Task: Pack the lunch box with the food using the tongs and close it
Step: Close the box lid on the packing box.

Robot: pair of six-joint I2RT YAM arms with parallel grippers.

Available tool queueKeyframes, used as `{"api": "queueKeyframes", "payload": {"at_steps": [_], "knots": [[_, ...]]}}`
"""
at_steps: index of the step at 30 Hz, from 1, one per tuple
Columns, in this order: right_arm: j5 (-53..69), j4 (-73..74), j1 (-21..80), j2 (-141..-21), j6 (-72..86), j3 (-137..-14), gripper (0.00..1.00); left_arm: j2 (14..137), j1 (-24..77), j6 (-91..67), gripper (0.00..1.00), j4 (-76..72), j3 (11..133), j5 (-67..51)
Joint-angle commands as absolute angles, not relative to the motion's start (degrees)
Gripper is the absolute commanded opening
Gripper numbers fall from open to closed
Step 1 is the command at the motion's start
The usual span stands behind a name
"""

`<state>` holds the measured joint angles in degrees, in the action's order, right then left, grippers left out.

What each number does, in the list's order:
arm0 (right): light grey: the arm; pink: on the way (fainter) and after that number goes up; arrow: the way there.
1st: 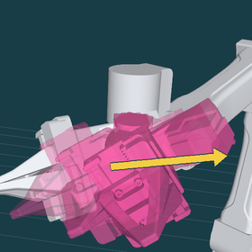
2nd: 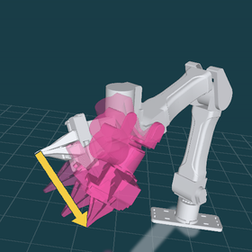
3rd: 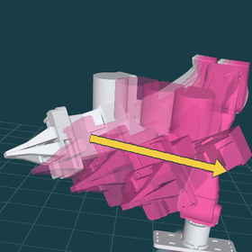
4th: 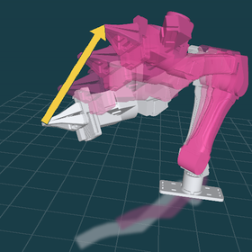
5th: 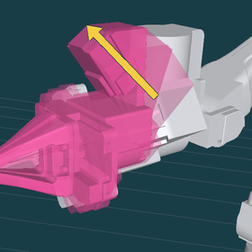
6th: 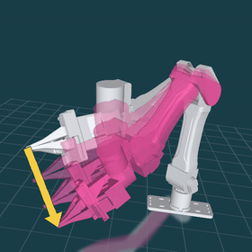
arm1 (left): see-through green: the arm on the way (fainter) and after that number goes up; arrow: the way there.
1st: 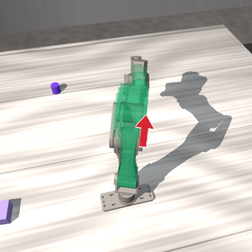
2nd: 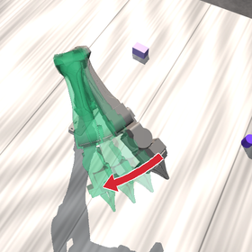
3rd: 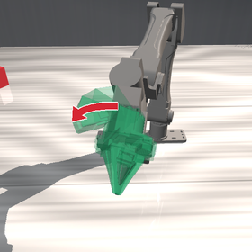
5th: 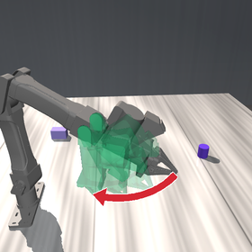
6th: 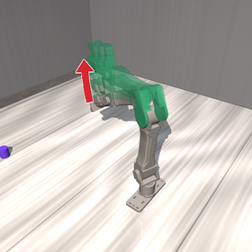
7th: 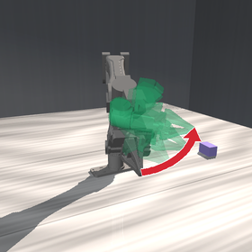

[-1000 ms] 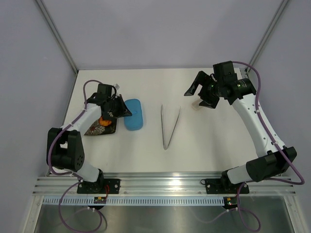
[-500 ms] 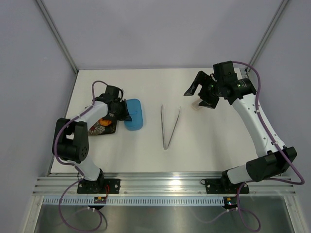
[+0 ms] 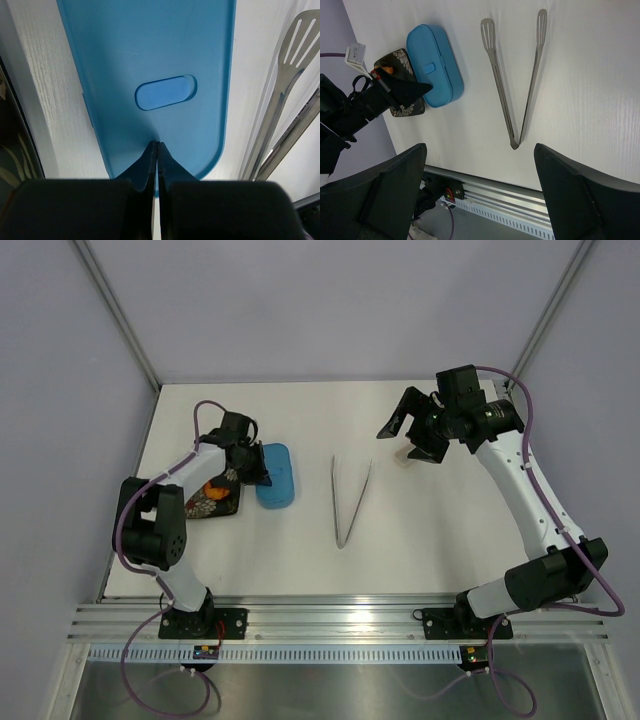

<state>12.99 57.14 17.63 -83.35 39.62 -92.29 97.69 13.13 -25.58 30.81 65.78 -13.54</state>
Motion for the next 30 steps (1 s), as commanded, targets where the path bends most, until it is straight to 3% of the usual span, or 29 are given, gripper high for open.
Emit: {"api": "queueKeyframes", "payload": {"at_steps": [1, 11, 13, 14, 17, 18, 30], "knots": [[12.8, 57.3, 17.7, -83.1, 38.5, -94.4, 0.96, 99.8, 13.5, -23.7, 0.0, 30.8, 66.4, -11.9], [12.2, 57.7, 17.7, -83.4, 38.1, -94.7, 0.97, 92.2, 15.6, -21.3, 0.0, 40.2, 76.8, -6.2], [12.5, 57.6, 17.7, -83.6, 37.9, -94.7, 0.97, 92.1, 15.8, -21.0, 0.13, 40.2, 78.5, -5.6], [12.6, 57.6, 17.8, -83.6, 38.0, -94.7, 0.97, 92.3, 16.0, -20.6, 0.39, 39.6, 78.7, -5.3], [12.6, 57.8, 17.8, -83.6, 37.8, -94.6, 0.98, 94.3, 16.2, -19.7, 0.64, 39.6, 80.3, -5.0], [12.5, 57.8, 17.8, -83.5, 37.7, -94.6, 0.98, 94.9, 16.2, -19.6, 0.66, 39.6, 80.7, -4.9], [11.9, 58.5, 17.7, -82.4, 38.0, -94.1, 0.98, 100.6, 18.4, -18.3, 0.67, 39.6, 82.7, -2.2]]}}
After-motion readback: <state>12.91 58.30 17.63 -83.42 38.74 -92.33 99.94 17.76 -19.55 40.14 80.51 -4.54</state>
